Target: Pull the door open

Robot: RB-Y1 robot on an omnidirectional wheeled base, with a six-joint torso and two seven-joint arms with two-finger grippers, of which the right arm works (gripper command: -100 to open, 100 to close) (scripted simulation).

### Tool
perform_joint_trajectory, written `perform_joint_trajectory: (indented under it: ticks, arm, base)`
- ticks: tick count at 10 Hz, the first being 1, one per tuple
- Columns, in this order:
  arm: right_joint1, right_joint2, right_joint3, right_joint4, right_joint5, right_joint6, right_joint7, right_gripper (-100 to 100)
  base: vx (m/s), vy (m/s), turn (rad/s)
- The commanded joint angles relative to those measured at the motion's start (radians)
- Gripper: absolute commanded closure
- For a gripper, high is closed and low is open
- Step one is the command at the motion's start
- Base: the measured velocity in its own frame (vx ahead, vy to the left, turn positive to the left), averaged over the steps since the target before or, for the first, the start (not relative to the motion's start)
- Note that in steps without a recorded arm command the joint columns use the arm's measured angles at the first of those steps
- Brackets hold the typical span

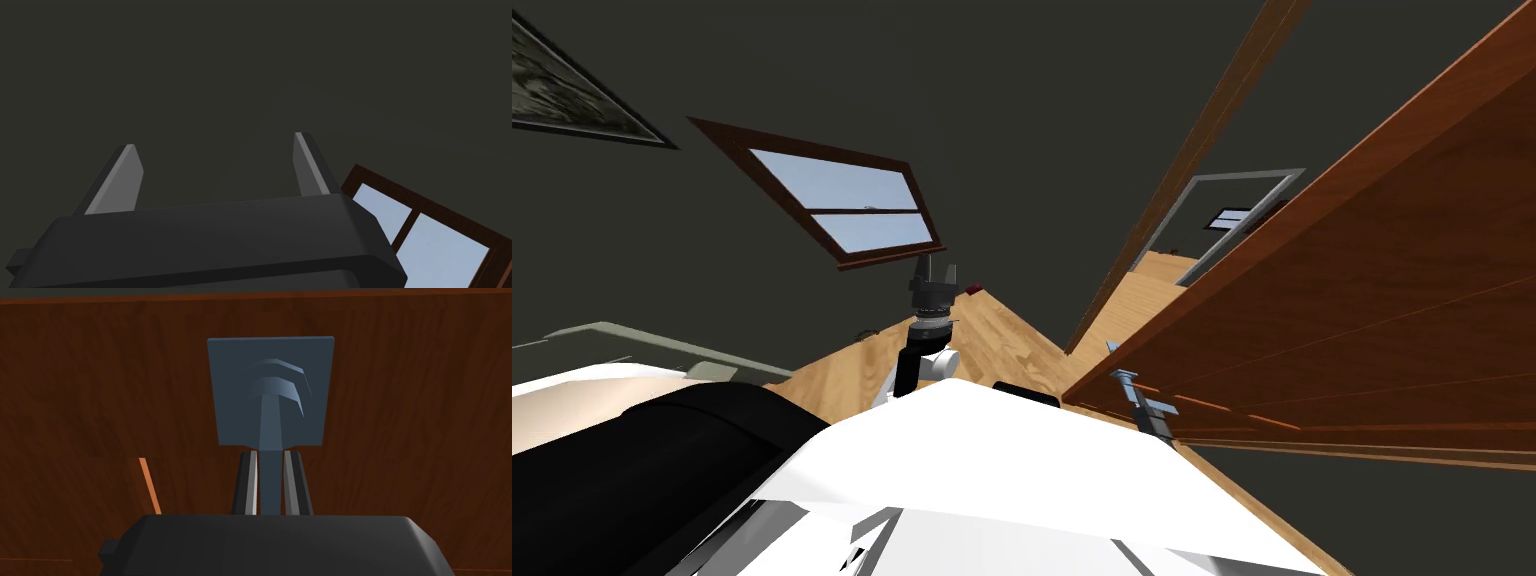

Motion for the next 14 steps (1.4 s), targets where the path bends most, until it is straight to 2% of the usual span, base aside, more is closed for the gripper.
perform_joint_trajectory:
  ticks: [1,7,8,9,14]
  arm:
    - [0.008,-0.003,0.004,0.008,0.001,-0.019,-0.004,100]
    - [0.027,-0.023,0.014,0.053,0.003,-0.093,-0.024,100]
    - [0.029,-0.025,0.015,0.057,0.003,-0.101,-0.026,100]
    - [0.033,-0.022,0.016,0.039,0.004,-0.085,-0.023,100]
    - [0.028,-0.028,0.025,0.075,0.004,-0.117,-0.029,100]
  base:
    - [-0.245,-0.077,0.167]
    - [-0.232,-0.068,0.194]
    - [-0.227,-0.048,0.101]
    - [-0.098,-0.02,0.012]
    - [-0.202,-0.067,0.176]
